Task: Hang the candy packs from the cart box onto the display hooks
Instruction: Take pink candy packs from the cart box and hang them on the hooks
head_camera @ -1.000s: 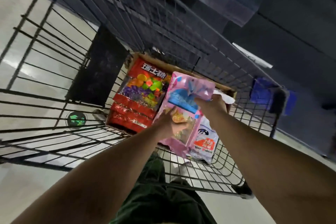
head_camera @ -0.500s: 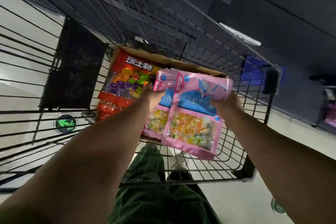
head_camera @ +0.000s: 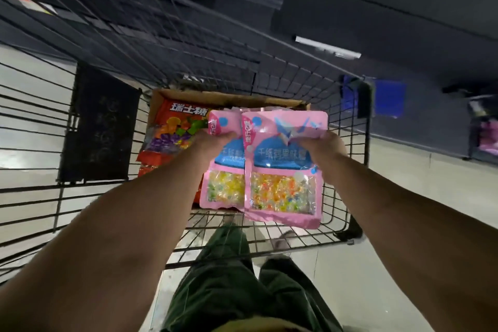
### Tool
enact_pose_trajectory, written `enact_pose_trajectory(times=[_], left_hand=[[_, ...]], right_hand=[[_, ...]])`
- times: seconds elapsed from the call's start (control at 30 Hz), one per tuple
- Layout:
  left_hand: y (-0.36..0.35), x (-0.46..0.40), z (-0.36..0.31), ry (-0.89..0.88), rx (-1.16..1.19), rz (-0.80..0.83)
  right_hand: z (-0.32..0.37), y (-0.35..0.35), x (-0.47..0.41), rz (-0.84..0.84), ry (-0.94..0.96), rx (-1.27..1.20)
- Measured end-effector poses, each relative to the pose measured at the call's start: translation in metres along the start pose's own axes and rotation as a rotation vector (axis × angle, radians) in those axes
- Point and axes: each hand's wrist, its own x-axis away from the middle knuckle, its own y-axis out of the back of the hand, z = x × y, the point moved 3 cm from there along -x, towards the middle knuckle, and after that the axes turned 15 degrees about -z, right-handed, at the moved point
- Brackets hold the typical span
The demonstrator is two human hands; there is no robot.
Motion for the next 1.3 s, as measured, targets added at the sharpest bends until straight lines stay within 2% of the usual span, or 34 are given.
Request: enact_pose_trajectory(times=[0.13, 0.23, 0.43, 0.57, 0.73, 0.87, 1.1, 1.3], left_hand=[[0.0, 0.033, -0.036, -0.182, -0.088, -0.048], [-0.001, 0.066, -0.082, -0.332, -0.031, -0.116], [-0.055, 0.171, -0.172, -0.503, 0.141, -0.027], [-0.143, 0.286, -0.197, -0.613, 0.175, 0.086], [-0.281, 0.411, -0.208, -0.692, 0.148, 0.288], [-0.378, 0.494, -0.209, -0.753, 0.114, 0.442], [-0.509, 0.57, -0.229, -0.804, 0.061, 0.613], [-0.608, 0.566, -0.275, -0.763, 0.037, 0.652]], right_hand=[[0.003, 0.037, 0.003, -0.04, 0.01, -0.065], [0.009, 0.086, 0.001, -0.053, 0.026, -0.165], [-0.016, 0.228, -0.019, -0.074, -0.005, -0.536], [-0.081, 0.356, -0.044, -0.172, 0.052, -0.679], [-0.186, 0.51, -0.056, -0.428, 0.018, -0.831], [-0.265, 0.598, -0.063, -0.612, -0.005, -0.931], [-0.336, 0.685, -0.092, -0.763, -0.076, -1.07], [-0.339, 0.73, -0.168, -0.804, -0.087, -1.082]])
